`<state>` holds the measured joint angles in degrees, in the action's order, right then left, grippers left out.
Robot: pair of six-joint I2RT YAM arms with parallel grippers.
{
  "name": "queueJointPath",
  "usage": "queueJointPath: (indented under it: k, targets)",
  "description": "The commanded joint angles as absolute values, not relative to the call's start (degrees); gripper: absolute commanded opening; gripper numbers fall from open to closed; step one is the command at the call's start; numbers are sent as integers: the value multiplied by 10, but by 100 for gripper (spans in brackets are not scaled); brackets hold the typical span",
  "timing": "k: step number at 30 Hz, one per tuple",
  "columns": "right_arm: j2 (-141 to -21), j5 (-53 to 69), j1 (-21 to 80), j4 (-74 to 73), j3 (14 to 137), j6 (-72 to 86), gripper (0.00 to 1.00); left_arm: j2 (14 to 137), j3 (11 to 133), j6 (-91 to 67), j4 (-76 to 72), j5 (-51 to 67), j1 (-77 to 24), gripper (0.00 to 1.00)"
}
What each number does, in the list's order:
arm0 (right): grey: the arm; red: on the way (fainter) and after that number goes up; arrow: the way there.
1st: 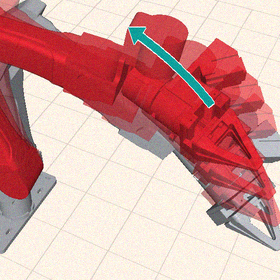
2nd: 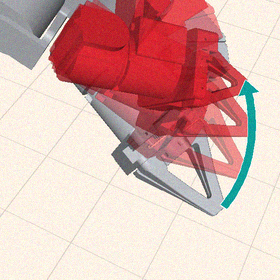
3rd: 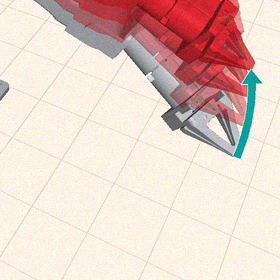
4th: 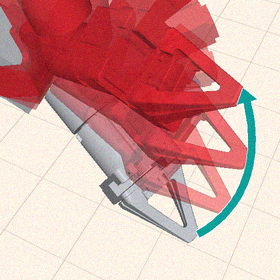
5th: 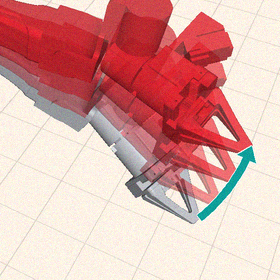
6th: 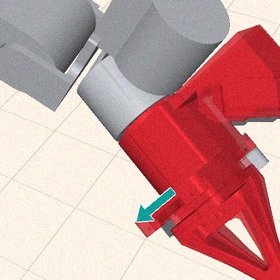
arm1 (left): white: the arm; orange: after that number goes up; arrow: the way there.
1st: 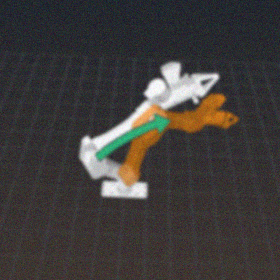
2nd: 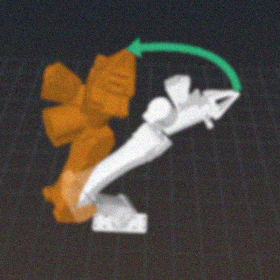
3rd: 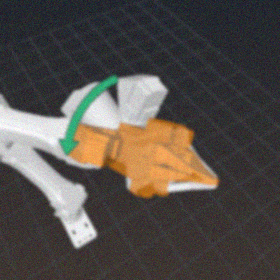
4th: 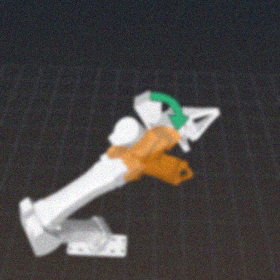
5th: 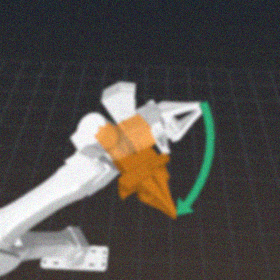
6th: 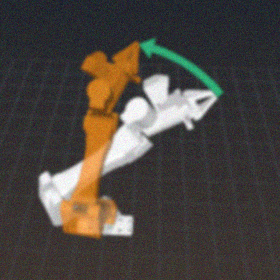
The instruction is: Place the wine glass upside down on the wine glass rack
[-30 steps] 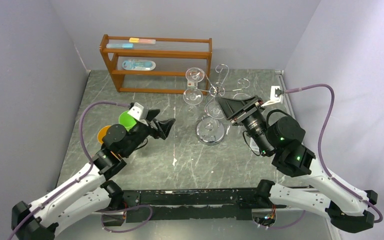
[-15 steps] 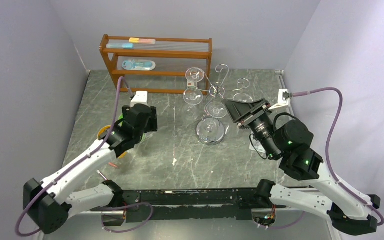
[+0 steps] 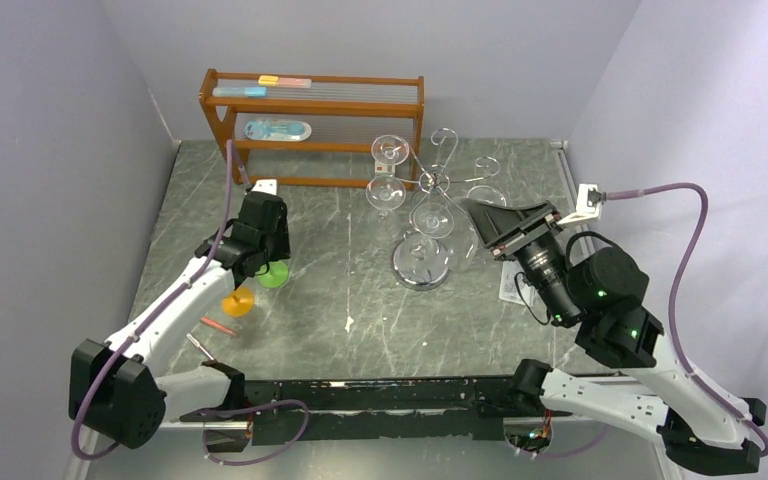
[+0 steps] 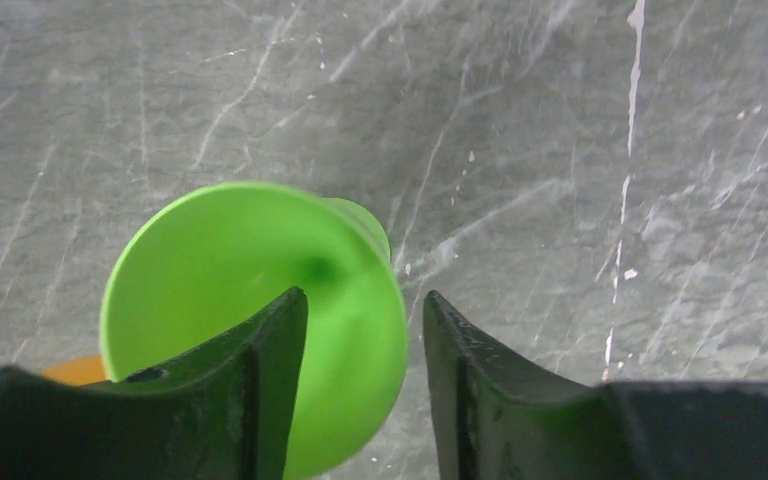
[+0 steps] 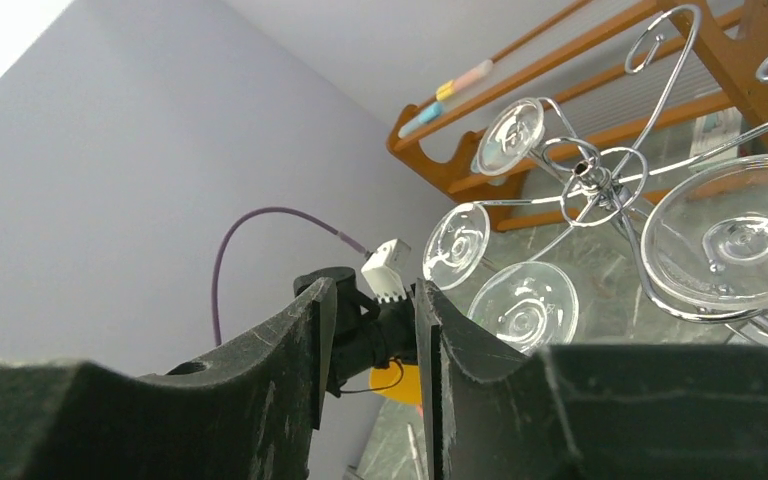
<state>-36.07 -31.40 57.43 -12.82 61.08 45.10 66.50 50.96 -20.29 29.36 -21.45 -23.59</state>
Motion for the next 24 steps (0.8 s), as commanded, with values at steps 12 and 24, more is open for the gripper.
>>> queueJointPath:
  k: [12,24]
  targets:
    - [-371,-353,573,-105,610,378,24,683,609,-157,355,-134,-222,5]
    - [-401,-332,572,-44,628,344,34,572,752,-179,347,-103,-222,5]
